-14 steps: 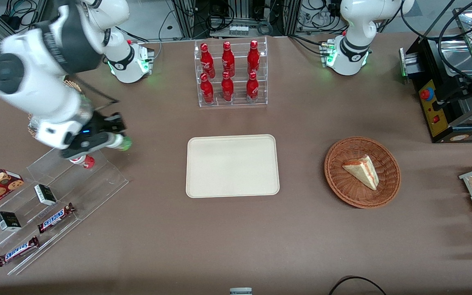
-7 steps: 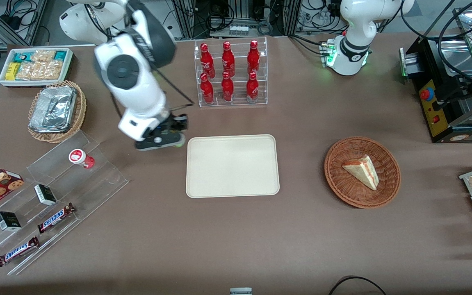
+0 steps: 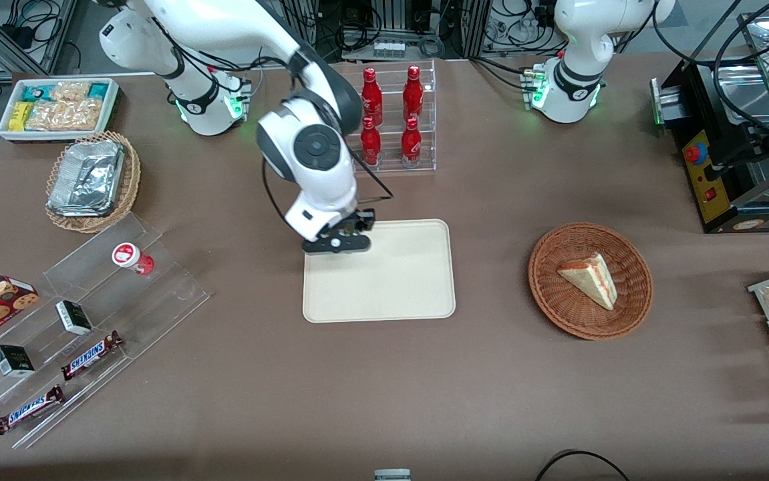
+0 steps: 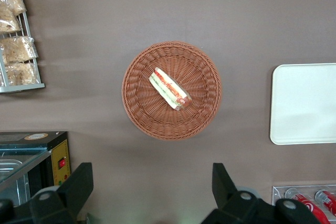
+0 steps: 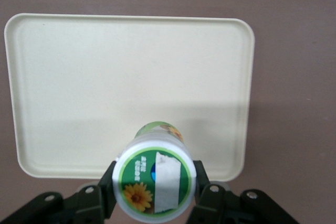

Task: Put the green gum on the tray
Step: 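Carry the gum tub with the right gripper over the cream tray, then lower the gum tub onto the tray and open the right gripper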

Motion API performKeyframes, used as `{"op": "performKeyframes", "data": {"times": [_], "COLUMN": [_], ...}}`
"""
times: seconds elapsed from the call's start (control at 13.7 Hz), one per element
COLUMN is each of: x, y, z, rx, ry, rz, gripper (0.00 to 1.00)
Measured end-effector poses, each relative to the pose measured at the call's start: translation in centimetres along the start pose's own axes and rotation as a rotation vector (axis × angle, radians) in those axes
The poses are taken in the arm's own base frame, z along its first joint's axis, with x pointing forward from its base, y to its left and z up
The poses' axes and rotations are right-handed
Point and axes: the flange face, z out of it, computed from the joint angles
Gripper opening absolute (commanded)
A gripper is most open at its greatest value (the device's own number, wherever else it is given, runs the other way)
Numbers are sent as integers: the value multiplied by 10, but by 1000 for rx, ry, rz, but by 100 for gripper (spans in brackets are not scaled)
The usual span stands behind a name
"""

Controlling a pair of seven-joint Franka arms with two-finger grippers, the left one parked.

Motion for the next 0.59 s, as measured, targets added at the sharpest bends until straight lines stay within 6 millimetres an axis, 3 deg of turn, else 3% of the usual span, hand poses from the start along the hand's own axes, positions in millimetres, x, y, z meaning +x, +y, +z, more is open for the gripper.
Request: {"op": "performKeyframes", "data": {"times": [0.37, 0.59], "x": [6, 4], "y": [-19, -32], "z": [63, 88], "rx": [8, 16], "ry": [33, 52], "rz": [41, 37], "gripper": [0, 0]}}
